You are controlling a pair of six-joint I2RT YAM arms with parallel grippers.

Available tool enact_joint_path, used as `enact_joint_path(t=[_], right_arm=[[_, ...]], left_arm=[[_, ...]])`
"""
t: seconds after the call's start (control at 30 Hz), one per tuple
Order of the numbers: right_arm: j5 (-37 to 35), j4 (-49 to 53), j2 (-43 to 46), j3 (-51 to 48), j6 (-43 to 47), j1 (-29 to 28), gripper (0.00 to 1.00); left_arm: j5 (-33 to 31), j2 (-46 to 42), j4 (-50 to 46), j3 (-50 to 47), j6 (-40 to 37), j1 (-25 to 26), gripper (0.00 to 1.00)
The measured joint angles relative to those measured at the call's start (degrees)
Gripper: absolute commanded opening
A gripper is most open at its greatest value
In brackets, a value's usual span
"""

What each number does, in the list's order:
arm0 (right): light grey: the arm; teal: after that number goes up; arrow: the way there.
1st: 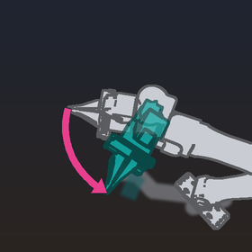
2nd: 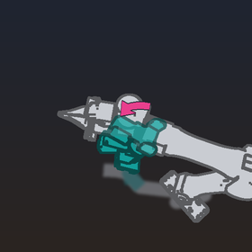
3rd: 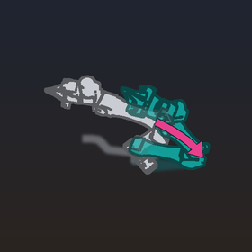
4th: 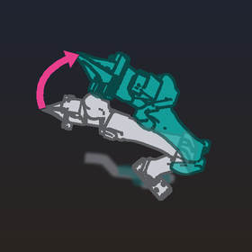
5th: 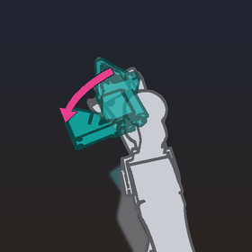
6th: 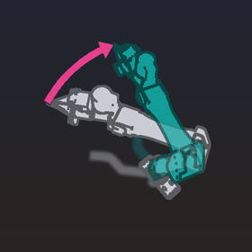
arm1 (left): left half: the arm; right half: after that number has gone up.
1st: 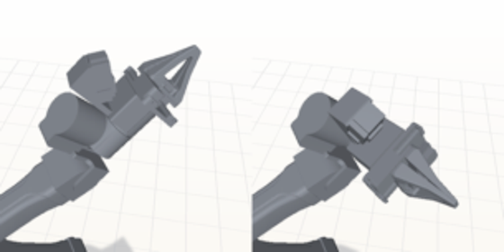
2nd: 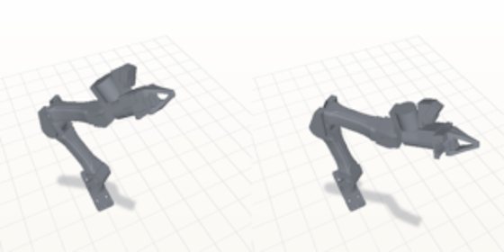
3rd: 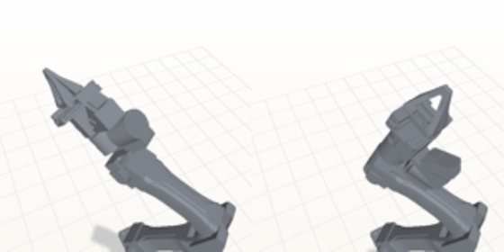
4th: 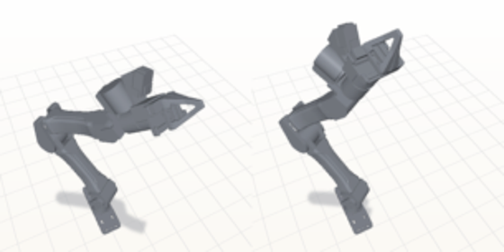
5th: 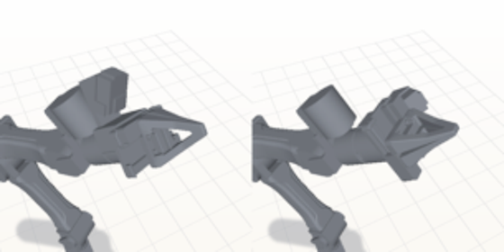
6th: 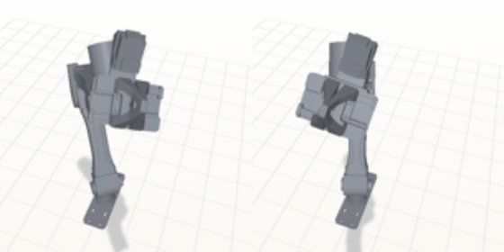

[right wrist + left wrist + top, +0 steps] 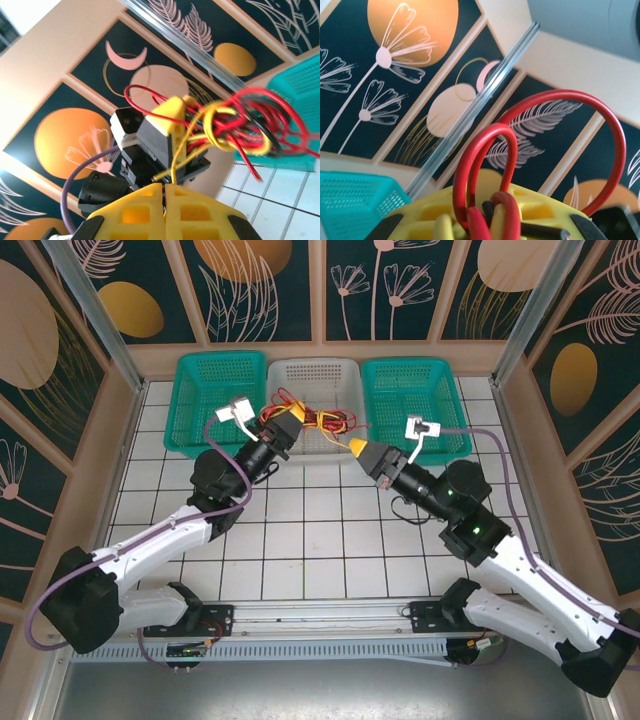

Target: Untangle the cables

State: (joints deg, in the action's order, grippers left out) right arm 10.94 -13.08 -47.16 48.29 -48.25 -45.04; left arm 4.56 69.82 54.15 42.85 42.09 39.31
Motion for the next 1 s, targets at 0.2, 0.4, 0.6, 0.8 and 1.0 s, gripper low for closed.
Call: enact_joint_path(t=[0.2,0.4,0.6,0.8,1.0], right_arm=[[-2.34,13.2,-7.39,15.41,6.43,0.35,0.0],[-1.03,21.16,-13.84,24.55,9.94,6.64,0.0],[3.56,23.04,-16.63,22.08,9.31,15.43,0.0],[3.8,19.41,-15.06,11.89,7.08,15.5,0.0],[-0.35,11.43,-6.84,1.01,4.22,9.57,0.0]], left_arm=[[6.99,-4.79,-6.08,-3.41,-2.67,-0.31,0.0],[19.89,-6.14,-4.63,-5.16,0.46,-0.57,0.0],[28.61,-3.43,2.58,-3.41,8.61,-0.68,0.0],[26.16,-3.3,6.58,-1.53,12.26,-0.68,0.0],[12.61,-5.33,5.64,-1.53,12.26,-0.66,0.0]])
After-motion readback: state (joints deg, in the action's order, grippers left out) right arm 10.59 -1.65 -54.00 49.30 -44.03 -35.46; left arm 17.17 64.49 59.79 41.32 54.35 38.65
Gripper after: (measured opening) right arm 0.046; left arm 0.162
